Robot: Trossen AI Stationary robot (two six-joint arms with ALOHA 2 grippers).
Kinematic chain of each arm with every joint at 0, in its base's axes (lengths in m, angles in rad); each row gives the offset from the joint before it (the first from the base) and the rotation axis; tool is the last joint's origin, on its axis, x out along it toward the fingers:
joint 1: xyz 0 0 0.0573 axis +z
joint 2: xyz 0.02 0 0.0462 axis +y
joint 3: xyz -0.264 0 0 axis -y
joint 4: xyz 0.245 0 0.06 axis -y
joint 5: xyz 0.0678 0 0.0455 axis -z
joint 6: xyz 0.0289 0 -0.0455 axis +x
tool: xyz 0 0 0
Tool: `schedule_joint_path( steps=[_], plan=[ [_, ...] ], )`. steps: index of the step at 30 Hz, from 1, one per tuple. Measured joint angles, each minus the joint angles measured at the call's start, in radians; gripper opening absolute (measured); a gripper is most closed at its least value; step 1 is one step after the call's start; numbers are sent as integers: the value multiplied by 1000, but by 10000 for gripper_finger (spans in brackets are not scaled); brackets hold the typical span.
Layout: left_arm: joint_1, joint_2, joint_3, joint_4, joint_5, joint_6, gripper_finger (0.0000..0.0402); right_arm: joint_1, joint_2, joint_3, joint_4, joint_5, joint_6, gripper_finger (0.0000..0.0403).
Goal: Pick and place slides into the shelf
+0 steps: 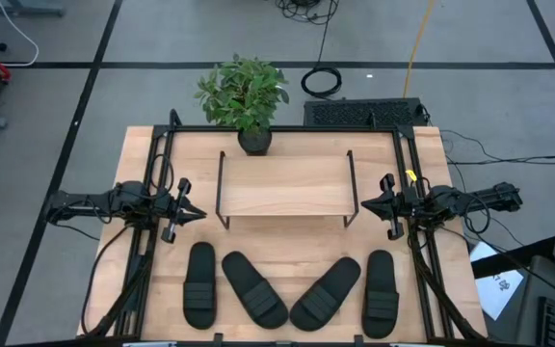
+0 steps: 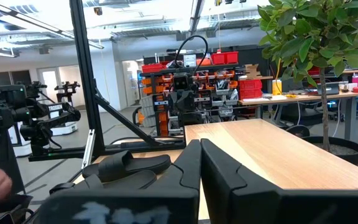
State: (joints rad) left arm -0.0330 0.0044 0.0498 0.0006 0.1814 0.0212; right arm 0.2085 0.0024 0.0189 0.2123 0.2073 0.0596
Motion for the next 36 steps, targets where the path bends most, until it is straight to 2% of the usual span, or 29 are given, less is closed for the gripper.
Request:
schedule_joint_path(
  steps=[8,21,36],
  plan=[
    [0,1,0,-5,0,-84,33,0,0,0,0,0,0,0],
    [0,2,0,-4,0,-79,33,0,0,0,12,29,0,0],
    [0,2,0,97,0,-85,33,0,0,0,27,27,33,0]
  ],
)
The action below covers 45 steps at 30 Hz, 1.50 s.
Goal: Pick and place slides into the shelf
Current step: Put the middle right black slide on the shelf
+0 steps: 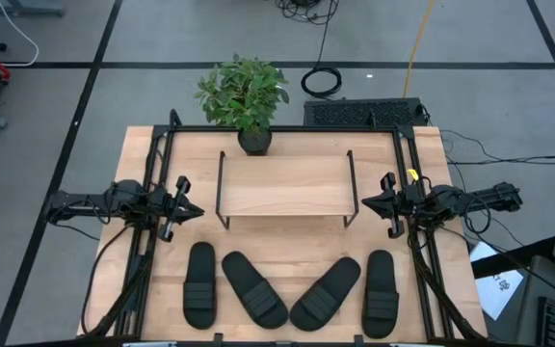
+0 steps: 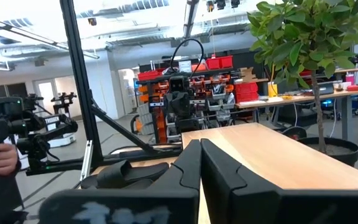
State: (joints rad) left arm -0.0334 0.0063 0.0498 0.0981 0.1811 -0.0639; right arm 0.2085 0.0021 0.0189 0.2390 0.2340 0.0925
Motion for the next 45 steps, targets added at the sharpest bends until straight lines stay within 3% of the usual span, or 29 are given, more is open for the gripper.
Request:
schedule_joint_path(
  steps=[8,13,19,26,31,37,40,45],
  plan=[
    [0,0,0,6,-50,47,33,3,0,1,102,-10,-69,0],
    [-1,0,0,7,-46,113,33,29,35,52,105,-101,-134,15],
    [-1,0,0,-25,-44,163,33,95,231,204,111,-50,-135,68],
    [0,0,0,-46,-51,190,33,247,601,504,63,-33,-206,138],
    [0,0,0,-37,-51,168,33,401,875,811,-120,159,-279,172],
    [0,0,0,-37,-51,135,33,596,1181,1178,-393,601,-324,196],
    [0,0,0,-36,-51,133,33,662,1292,1298,-497,803,-277,204],
    [0,0,0,-36,-51,132,33,720,1399,1362,-565,858,-114,226]
  ],
)
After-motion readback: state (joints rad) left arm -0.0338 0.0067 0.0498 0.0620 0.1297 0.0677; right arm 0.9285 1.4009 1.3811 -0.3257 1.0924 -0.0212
